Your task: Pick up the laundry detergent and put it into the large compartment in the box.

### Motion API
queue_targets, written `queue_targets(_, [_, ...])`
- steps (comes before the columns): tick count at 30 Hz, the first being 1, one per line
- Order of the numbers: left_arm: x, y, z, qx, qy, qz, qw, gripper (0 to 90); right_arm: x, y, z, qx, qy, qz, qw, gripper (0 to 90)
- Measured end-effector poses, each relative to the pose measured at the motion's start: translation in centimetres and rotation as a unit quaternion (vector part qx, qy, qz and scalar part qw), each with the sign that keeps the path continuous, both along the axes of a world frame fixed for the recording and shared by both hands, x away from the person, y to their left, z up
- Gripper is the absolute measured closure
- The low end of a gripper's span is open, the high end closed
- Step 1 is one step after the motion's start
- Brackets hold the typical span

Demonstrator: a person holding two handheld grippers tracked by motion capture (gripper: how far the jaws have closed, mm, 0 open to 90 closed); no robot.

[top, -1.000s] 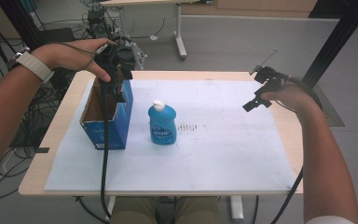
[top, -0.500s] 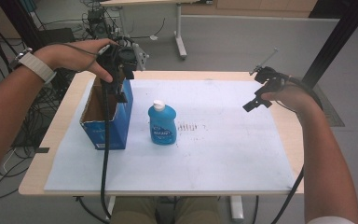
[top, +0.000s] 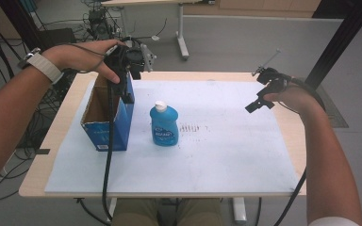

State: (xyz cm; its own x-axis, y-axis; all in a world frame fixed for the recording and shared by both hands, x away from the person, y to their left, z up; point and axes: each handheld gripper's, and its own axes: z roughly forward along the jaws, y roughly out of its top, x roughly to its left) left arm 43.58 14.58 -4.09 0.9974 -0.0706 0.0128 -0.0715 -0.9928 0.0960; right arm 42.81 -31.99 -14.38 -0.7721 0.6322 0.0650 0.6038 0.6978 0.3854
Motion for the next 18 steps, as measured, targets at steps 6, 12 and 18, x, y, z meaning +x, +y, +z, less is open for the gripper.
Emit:
queue_targets(6, [0.0, -1.0, 0.2, 0.002, 0.001, -0.01, 0.9999, 6.9, 0.1, 0.2, 0.0, 0.0, -0.001, 0.006, 1.0, 10.6])
queue_targets(12, [0.2, -1.9, 0.1, 0.001, 0.005, -0.01, 0.9999, 6.9, 0.2, 0.2, 0.0, 0.002, 0.001, 0.004, 1.0, 10.6])
queue_targets(18, [0.3, -3.3, -0.2, 0.005, 0.007, -0.019, 0.9998, 6.9, 0.0, 0.0, -0.2, 0.003, 0.0, 0.005, 1.0, 10.6])
